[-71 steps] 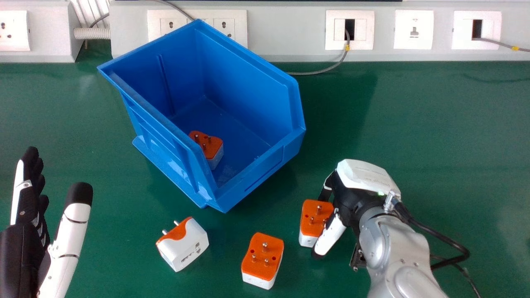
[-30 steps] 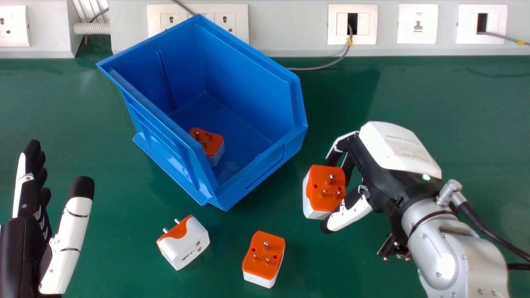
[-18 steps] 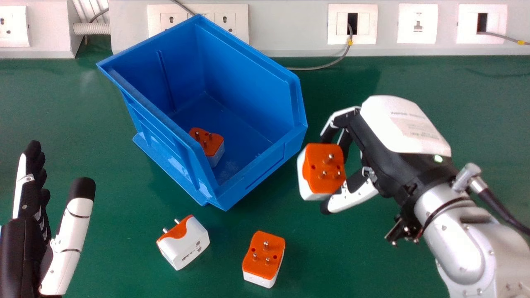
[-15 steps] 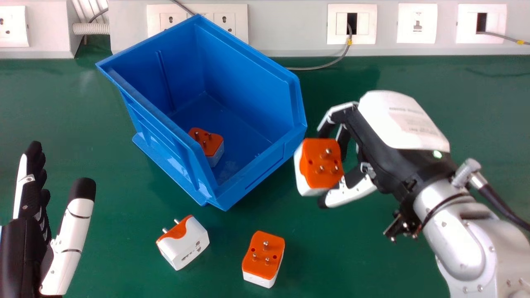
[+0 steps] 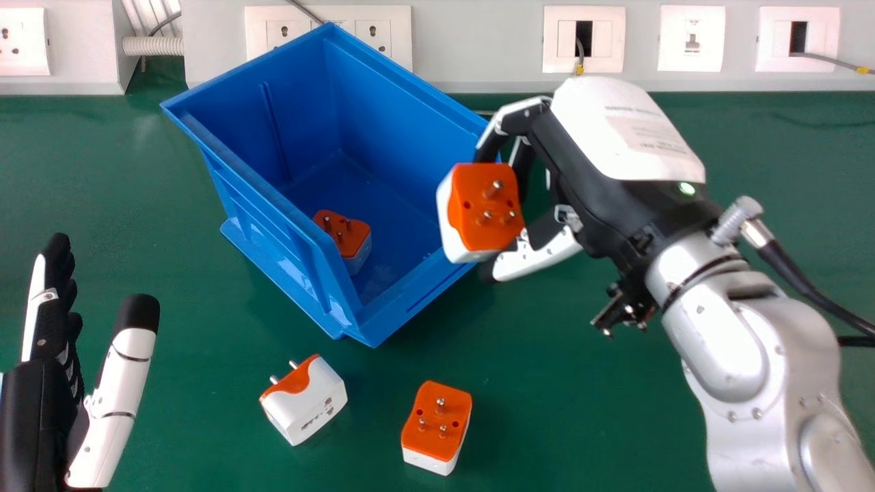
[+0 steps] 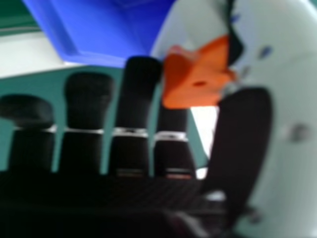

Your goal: Pick all objects and put in blue box

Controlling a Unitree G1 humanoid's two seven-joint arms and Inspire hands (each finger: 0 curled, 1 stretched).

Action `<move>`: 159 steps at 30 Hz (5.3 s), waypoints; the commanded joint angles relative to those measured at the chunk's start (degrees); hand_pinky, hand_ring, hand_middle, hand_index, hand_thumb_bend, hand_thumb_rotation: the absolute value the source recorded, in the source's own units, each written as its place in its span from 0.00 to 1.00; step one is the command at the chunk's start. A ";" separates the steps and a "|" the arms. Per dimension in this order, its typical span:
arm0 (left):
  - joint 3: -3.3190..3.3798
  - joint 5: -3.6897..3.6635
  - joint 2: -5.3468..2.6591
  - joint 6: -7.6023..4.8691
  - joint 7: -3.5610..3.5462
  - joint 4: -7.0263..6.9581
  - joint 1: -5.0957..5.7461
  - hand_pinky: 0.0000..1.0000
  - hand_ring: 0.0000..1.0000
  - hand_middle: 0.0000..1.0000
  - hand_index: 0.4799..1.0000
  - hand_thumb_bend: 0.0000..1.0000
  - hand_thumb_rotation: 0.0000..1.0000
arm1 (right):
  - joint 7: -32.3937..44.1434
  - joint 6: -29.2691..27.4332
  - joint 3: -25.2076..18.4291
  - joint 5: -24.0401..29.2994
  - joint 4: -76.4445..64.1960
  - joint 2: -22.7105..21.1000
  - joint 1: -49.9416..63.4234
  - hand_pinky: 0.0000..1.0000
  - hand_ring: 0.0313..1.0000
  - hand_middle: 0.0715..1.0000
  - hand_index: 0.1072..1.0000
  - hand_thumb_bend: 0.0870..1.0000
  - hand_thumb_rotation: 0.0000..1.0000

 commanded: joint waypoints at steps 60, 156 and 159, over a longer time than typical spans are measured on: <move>-0.54 -0.31 -0.17 -2.54 -0.43 -0.06 1.18 1.00 1.00 1.00 0.98 0.63 0.82 | -30.67 -13.93 19.29 1.97 96.51 24.56 -57.65 0.07 0.37 0.44 0.42 0.47 0.00; -1.09 -0.16 0.15 -2.27 -0.04 0.81 -0.39 0.99 1.00 1.00 1.00 0.65 0.82 | -27.45 -14.16 17.39 -4.19 41.37 2.18 -32.79 0.98 0.99 1.00 0.99 0.82 0.26; -0.96 -0.41 0.29 -2.36 -0.31 0.76 -0.36 0.99 1.00 1.00 1.00 0.65 0.82 | -26.59 -14.29 16.02 -5.30 35.49 -0.13 -29.55 0.99 1.00 1.00 1.00 0.81 0.25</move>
